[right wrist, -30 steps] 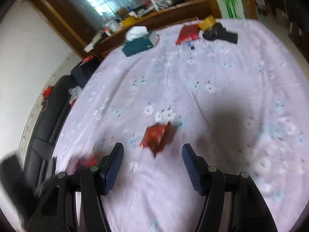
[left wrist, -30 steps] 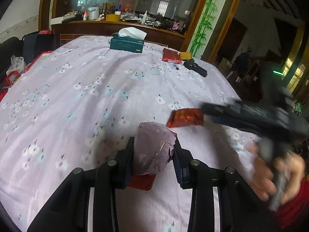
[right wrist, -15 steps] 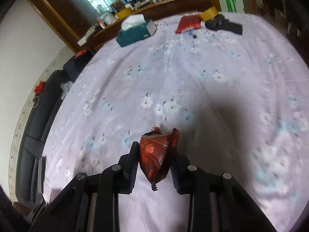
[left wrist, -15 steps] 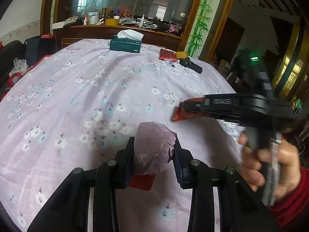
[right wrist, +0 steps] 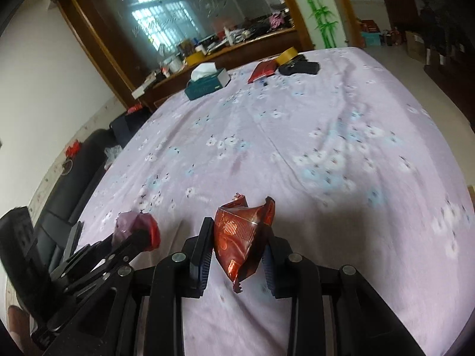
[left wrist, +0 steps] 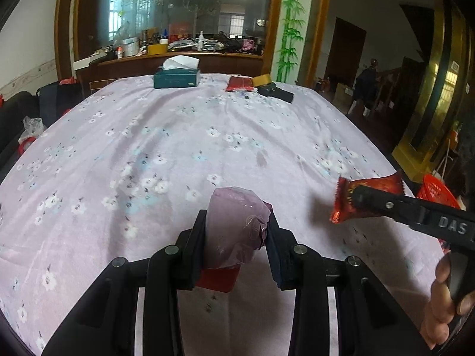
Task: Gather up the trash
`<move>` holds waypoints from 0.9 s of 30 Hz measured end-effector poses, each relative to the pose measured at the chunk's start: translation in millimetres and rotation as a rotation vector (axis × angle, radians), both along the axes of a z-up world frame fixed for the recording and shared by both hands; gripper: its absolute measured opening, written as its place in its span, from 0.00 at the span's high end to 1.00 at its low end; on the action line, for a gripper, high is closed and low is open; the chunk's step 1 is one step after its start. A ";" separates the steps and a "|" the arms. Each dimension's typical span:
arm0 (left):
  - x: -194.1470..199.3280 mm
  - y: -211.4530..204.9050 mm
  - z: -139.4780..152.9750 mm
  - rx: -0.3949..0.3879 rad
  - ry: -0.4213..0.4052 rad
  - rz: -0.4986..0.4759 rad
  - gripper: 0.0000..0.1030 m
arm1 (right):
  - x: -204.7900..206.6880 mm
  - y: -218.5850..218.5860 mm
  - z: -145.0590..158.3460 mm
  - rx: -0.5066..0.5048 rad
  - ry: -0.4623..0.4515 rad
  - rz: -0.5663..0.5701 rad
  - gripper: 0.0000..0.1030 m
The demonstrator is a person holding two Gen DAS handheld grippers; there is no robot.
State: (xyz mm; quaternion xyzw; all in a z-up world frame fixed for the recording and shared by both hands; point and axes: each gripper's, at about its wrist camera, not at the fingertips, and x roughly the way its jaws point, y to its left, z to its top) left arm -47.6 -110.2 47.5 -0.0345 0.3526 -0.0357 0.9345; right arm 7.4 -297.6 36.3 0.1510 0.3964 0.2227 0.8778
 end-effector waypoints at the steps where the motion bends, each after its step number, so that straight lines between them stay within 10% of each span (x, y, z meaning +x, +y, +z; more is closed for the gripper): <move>1: -1.2 -2.4 -0.6 0.004 0.002 -0.003 0.66 | -6.0 -4.3 0.2 0.005 -0.006 -0.007 0.69; 27: -15.8 -63.4 0.5 0.035 0.000 -0.106 0.66 | -57.4 -78.5 6.5 0.038 -0.095 -0.142 0.69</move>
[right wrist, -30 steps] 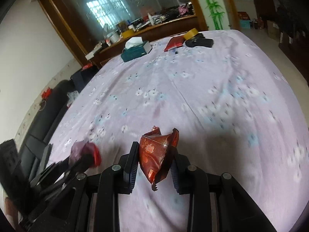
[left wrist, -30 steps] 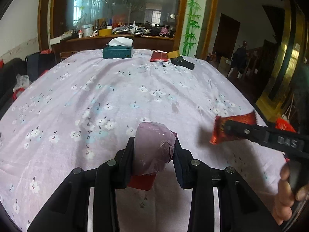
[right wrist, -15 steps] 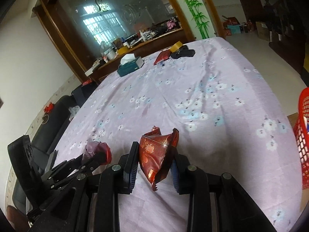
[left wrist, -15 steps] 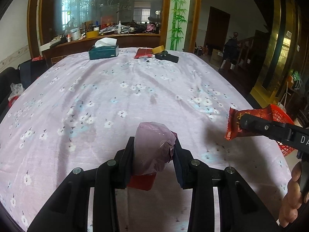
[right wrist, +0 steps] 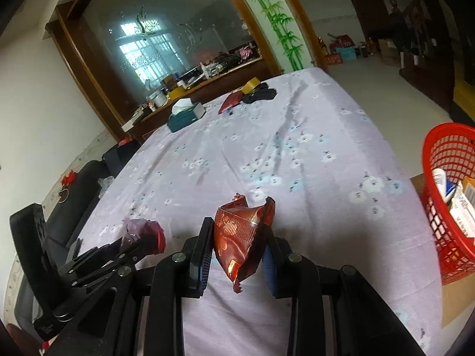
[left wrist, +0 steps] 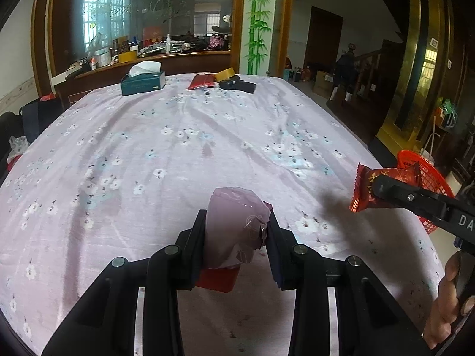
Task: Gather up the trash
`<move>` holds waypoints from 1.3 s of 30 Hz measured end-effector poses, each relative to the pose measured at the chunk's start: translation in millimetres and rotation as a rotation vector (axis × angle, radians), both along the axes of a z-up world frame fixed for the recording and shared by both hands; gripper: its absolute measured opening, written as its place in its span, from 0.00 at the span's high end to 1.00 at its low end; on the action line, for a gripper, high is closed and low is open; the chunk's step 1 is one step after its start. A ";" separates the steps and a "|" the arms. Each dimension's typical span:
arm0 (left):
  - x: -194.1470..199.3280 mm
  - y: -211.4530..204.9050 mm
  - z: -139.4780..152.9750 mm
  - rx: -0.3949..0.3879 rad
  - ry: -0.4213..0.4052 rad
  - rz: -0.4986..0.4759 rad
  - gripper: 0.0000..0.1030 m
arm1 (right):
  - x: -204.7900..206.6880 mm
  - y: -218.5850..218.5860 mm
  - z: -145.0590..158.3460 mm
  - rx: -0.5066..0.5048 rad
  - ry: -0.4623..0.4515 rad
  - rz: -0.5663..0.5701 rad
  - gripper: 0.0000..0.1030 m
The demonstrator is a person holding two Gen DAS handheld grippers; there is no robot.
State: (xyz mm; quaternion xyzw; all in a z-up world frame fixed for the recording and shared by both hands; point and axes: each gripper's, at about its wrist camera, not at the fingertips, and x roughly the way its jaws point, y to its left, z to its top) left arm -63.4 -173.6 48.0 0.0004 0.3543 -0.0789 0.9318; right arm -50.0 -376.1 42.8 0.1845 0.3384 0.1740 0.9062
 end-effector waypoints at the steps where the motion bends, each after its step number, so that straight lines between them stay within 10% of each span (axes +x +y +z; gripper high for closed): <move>1: -0.1 -2.7 -1.4 -0.002 0.002 -0.008 0.66 | -1.0 -1.4 -0.6 -0.008 -0.003 -0.008 0.69; 39: 6.0 -49.3 -19.6 0.016 0.035 -0.081 0.66 | -22.2 -66.2 -17.8 -0.008 -0.024 -0.149 0.68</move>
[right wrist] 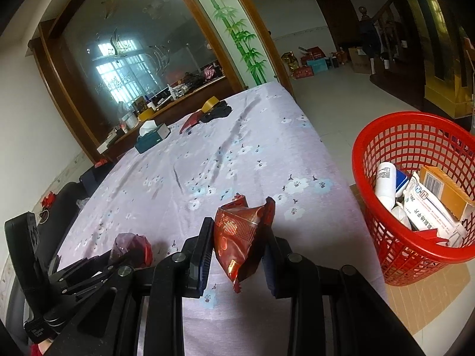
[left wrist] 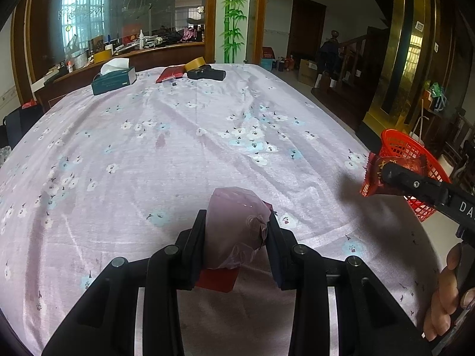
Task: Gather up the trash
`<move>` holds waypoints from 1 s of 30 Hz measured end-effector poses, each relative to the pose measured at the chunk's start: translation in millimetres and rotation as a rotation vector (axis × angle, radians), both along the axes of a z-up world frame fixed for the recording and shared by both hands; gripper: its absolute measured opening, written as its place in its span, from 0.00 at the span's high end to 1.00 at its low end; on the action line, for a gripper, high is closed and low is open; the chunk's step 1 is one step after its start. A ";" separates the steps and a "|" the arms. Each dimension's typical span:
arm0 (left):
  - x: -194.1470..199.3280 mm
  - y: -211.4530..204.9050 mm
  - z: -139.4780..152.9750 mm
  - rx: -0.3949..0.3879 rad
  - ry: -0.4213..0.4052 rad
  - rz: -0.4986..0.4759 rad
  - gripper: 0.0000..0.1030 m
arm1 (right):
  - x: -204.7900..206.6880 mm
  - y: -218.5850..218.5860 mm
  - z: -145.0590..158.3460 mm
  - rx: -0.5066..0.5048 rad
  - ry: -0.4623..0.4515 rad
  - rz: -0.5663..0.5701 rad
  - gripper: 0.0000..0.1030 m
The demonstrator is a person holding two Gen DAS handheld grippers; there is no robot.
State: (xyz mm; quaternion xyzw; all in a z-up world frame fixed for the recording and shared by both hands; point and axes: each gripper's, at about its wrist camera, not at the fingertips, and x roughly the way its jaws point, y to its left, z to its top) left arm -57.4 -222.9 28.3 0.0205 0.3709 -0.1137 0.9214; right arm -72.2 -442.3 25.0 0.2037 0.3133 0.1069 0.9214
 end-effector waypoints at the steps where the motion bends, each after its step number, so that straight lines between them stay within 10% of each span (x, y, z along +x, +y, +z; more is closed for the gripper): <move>1: 0.0 -0.6 0.1 -0.001 0.001 -0.001 0.66 | -0.2 -0.8 0.1 0.001 0.000 -0.002 0.68; 30: 1.8 -30.0 13.5 -0.001 -0.016 -0.065 0.66 | -14.7 -22.8 16.7 0.028 -0.017 -0.026 0.68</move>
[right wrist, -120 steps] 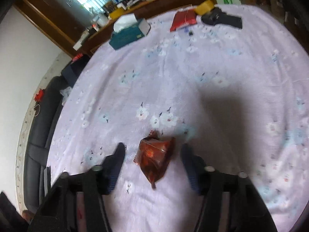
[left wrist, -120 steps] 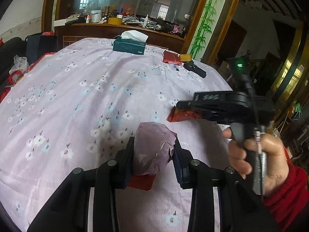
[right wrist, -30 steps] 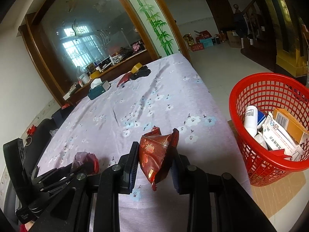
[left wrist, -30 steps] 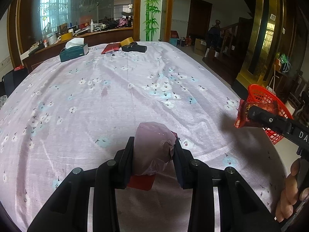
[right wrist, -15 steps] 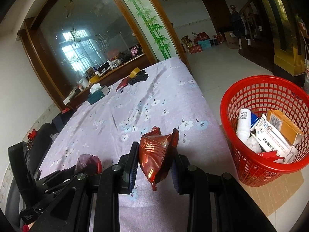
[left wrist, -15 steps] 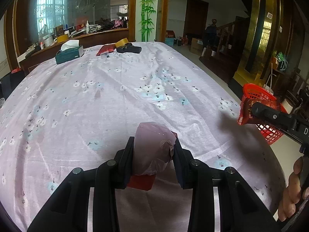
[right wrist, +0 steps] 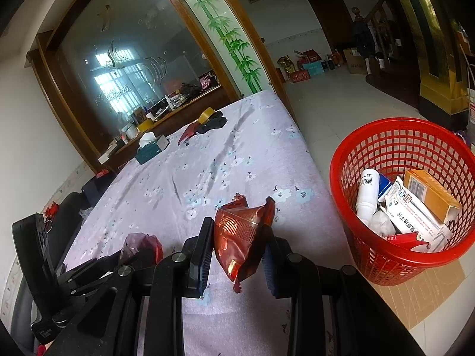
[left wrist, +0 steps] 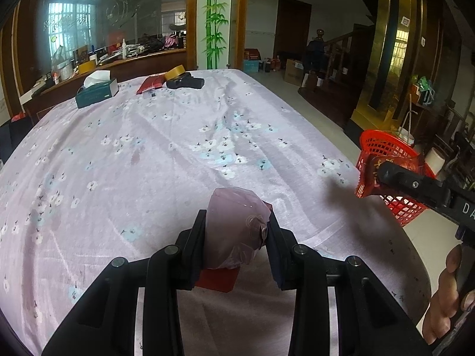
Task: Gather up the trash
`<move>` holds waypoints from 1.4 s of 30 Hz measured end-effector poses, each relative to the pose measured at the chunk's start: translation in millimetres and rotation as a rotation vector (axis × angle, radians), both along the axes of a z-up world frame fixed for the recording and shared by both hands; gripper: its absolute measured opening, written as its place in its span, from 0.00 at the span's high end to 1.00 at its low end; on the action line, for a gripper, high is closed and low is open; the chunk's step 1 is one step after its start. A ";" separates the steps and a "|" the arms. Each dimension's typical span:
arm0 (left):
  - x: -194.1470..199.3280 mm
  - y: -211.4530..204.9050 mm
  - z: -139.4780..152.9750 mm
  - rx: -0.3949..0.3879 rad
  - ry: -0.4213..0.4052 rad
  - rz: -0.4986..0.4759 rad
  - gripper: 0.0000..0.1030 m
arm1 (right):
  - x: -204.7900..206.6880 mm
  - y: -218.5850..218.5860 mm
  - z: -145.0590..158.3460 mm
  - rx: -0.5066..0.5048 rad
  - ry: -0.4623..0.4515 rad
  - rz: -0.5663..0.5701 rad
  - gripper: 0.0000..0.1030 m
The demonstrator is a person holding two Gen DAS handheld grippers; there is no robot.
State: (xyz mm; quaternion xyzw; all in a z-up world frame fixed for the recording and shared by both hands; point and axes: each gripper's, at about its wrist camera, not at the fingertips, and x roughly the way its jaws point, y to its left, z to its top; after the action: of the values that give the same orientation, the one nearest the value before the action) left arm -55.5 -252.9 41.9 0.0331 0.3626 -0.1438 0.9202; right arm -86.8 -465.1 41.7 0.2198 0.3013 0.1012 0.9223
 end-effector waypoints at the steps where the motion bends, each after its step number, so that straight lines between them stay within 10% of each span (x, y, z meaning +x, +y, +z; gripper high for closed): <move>1: 0.4 -1.2 0.8 0.001 0.000 -0.002 0.66 | -0.4 0.0 0.7 -0.001 -0.001 0.000 0.68; 42: -6.7 -37.1 24.2 -0.007 -0.009 -0.104 0.66 | -31.7 -50.7 25.9 -0.006 -0.060 -0.095 0.68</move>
State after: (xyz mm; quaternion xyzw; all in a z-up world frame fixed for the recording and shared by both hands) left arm -62.2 -290.0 66.1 0.0495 0.3559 -0.1926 0.9131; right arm -118.5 -515.8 67.6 0.2281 0.2630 0.0629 0.9353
